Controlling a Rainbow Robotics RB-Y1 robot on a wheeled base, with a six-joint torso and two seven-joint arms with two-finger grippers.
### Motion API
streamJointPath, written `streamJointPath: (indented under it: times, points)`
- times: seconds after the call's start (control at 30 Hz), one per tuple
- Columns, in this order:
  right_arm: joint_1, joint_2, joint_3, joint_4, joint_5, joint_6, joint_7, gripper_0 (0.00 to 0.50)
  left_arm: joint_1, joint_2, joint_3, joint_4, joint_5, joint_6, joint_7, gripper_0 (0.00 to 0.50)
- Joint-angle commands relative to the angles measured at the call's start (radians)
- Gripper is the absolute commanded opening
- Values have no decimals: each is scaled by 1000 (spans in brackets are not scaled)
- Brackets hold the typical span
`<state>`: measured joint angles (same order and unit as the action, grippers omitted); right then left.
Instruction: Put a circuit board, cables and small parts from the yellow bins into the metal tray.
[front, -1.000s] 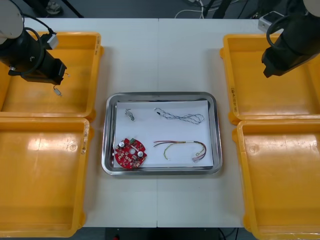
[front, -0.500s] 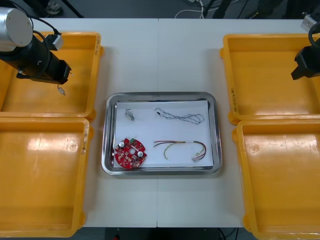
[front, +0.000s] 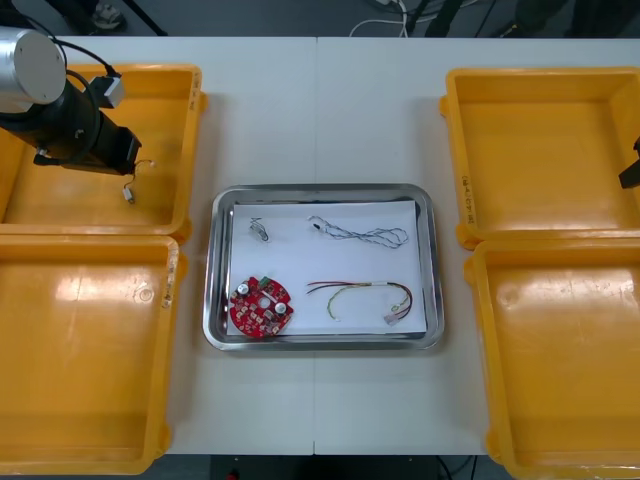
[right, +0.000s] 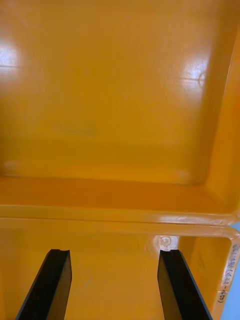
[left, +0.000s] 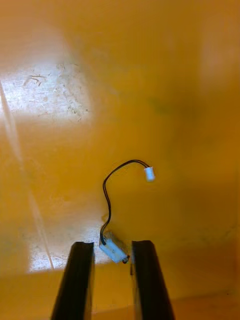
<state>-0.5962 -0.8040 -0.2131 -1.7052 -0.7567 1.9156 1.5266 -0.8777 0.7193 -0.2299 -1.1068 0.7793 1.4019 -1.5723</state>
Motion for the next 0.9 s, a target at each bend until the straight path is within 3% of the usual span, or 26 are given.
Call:
streamJointPath:
  times: [0.03,0.23,0.53,0.9]
  points:
    - [85,-49,-68,-97,-24,4,-45,500,6,38,0,-7,-5,-12,-67,500]
    - [159,-40,-109,-152,-47,4,-59,500,6,38,-2,-7,-3,-18,-63,500]
    - [173,-7,-121,-172,-53,4,-95,500,-10,43,0,-5,0,-11,-54,500]
    - [173,77,-135,-221,5,4,-148,500,-58,57,57,-47,-14,150,-32,500]
